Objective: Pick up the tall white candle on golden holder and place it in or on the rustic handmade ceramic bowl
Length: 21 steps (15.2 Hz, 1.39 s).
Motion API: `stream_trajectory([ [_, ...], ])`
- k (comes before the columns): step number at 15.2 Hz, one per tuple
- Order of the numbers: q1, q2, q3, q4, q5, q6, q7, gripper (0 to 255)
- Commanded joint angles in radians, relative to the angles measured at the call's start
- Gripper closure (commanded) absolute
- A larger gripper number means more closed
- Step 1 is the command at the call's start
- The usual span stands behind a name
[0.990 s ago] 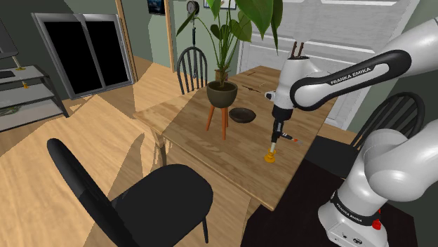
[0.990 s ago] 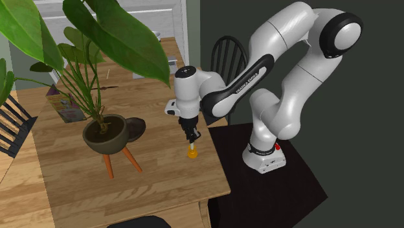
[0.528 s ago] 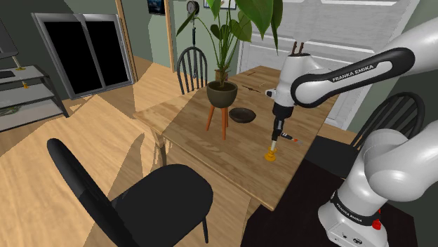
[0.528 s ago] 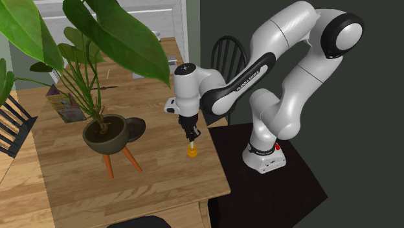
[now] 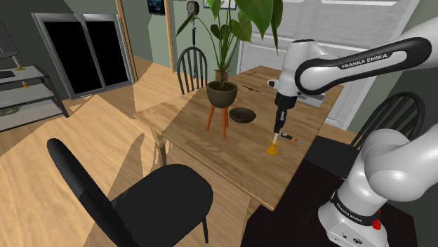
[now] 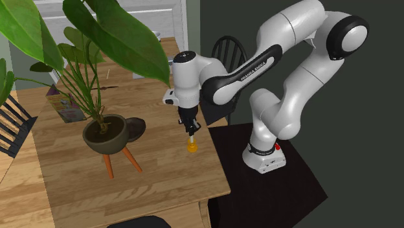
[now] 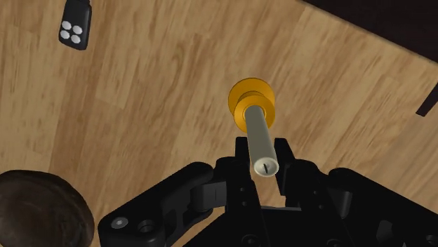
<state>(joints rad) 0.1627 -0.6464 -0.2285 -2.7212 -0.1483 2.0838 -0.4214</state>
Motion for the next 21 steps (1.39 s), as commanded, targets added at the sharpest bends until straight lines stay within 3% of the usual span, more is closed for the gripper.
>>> stream_trajectory([
  [1,0.000,-0.012,0.003,0.021,0.002,-0.034,-0.001,255],
  [13,0.005,-0.055,0.023,0.147,0.018,-0.202,-0.002,255],
  [21,0.014,0.253,-0.086,0.429,0.030,-0.170,-0.128,255],
])
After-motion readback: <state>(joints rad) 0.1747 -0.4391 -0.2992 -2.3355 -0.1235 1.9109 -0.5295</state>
